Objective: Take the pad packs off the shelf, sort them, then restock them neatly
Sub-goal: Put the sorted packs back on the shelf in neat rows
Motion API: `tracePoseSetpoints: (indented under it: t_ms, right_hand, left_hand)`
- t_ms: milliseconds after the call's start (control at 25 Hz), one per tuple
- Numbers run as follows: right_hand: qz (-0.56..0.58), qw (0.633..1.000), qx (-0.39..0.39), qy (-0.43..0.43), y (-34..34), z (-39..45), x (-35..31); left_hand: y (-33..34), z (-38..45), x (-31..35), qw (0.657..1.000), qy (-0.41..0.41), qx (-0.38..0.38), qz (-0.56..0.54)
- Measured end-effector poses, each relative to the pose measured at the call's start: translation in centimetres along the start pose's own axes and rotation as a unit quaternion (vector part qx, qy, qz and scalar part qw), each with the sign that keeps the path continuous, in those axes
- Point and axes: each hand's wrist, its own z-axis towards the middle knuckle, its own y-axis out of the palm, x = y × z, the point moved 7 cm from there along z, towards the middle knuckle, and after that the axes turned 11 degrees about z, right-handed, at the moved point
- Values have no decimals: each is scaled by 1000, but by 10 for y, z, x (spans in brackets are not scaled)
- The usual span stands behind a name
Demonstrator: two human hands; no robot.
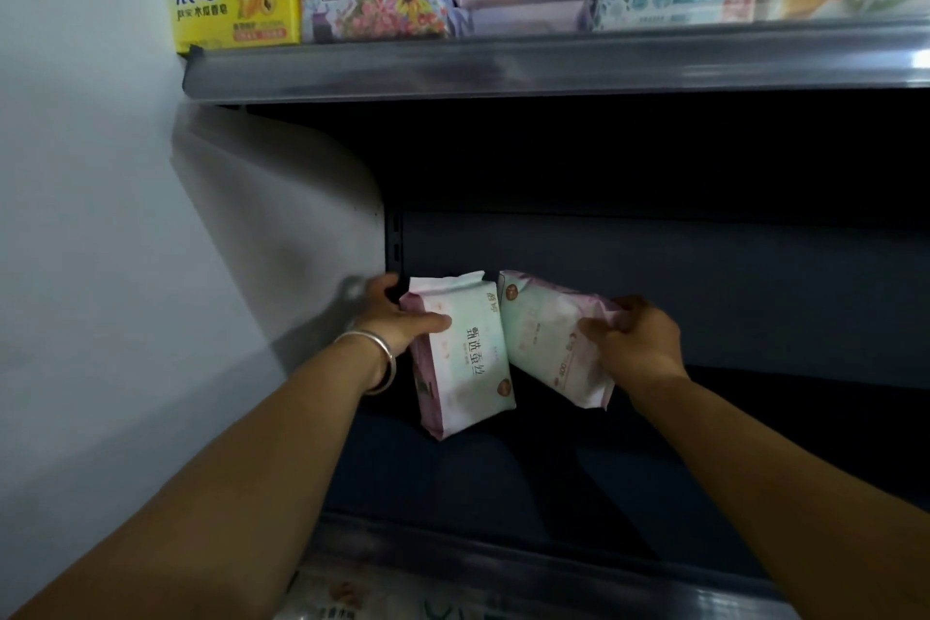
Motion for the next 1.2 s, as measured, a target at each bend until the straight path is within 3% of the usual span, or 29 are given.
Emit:
tracePoseSetpoints:
  t_ms: [80,200,280,360,440,560,680,800,960,1040,1080,1200]
  right_hand:
    - [3,1000,-2,0,0,-1,0]
    - [9,1000,-6,2,0,-3,0]
    - [13,1000,-12,1,1,-5,-1]
    - [12,1000,-16,0,2,-7,-2]
    - [8,1000,-17,0,3,-6,-1]
    - [-5,1000,10,-8,-3,0,-1]
    - [-19,999,38,-14,-5,7,-3]
    - [-20,998,49,-27,0,12,-6]
    - [-1,998,51,-34,8,16,-7]
    - [7,998,48,-32,12,15,-7]
    - [6,998,47,-31,13,15,-6]
    - [-18,998,47,-28,12,12,-2]
  left_hand:
    - [-4,-1,19,983,24,-44,178]
    - [4,-9,54,890,55,-86,445]
    - [13,-9,71,838,67,-94,534]
    - [26,-6,73,808,53,-138,570]
    - [26,-1,67,830,34,-161,533]
    - [7,6,49,936,21,-102,336]
    - [-4,2,10,990,5,-59,126]
    - [-3,-2,-25,998,-22,-58,30]
    - [-10,6,-37,982,0,23,186]
    - [-6,-1,-29,941,34,70,329]
    - [-1,-9,-20,897,65,86,429]
    - [28,-25,-1,711,258,147,637]
